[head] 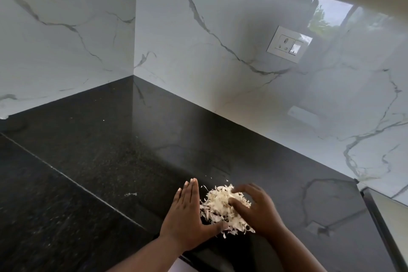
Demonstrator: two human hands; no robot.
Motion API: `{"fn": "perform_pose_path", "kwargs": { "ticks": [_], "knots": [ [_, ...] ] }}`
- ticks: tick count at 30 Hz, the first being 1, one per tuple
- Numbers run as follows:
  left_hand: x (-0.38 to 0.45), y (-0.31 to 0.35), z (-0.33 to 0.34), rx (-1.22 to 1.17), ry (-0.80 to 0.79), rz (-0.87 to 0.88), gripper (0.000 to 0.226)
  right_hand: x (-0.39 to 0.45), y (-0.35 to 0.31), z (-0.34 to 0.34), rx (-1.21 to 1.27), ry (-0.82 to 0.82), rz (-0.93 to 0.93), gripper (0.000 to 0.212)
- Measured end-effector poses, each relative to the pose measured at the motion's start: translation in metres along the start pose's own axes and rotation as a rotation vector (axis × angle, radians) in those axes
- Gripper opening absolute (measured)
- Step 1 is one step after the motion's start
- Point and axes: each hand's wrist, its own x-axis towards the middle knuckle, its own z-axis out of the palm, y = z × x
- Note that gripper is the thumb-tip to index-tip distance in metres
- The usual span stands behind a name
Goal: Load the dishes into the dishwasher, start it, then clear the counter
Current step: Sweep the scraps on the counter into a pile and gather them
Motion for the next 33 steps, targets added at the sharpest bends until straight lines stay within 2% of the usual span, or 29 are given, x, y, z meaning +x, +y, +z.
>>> {"fn": "perform_pose_path", "kwargs": {
  "ticks": [2,3,4,7,9,14,18,20,22,24,26,29,31,33],
  "knots": [
    [0.0,0.002,0.0,0.018,-0.001,-0.018,0.129,-0.016,0.021,-0.013,-0.01,0.014,0.067,0.038],
    [0.0,0.003,0.0,0.029,-0.005,-0.028,0.128,-0.024,0.027,-0.019,-0.043,-0.039,0.096,0.048],
    [0.0,0.004,0.0,0.037,-0.011,-0.038,0.127,-0.034,0.032,-0.023,-0.092,-0.117,0.104,0.061],
    [0.003,0.005,0.002,0.065,-0.02,-0.062,0.126,-0.053,0.042,-0.023,-0.238,-0.356,0.153,0.124],
    [0.004,0.007,0.004,0.098,-0.026,-0.074,0.126,-0.057,0.044,-0.016,-0.315,-0.391,0.166,0.139],
    [0.019,0.021,0.012,0.184,-0.001,-0.178,0.122,-0.04,0.043,-0.001,-0.266,-0.345,0.105,0.141],
    [0.044,0.052,0.025,0.059,0.102,-0.251,0.133,-0.022,0.043,0.006,-0.163,-0.362,0.045,0.137],
    [0.05,0.056,0.026,-0.111,0.168,-0.243,0.133,-0.017,0.045,0.002,-0.054,-0.368,0.053,0.137],
    [0.046,0.051,0.022,-0.397,0.236,-0.277,0.121,-0.014,0.055,-0.009,0.114,-0.36,0.114,0.136],
    [0.037,0.043,0.012,-0.474,0.245,-0.262,0.11,-0.011,0.07,-0.022,0.103,-0.359,0.08,0.134],
    [0.029,0.038,-0.001,-0.298,0.178,-0.216,0.108,-0.008,0.085,-0.033,-0.058,-0.435,-0.004,0.138],
    [0.025,0.042,-0.01,0.055,-0.016,-0.172,0.115,-0.001,0.094,-0.034,-0.211,-0.559,-0.124,0.147],
    [0.029,0.052,-0.005,0.127,-0.062,-0.18,0.112,0.004,0.087,-0.027,-0.219,-0.591,-0.197,0.148],
    [0.036,0.056,0.006,0.155,-0.041,-0.167,0.117,0.009,0.078,-0.019,-0.177,-0.579,-0.247,0.144]
  ]
}}
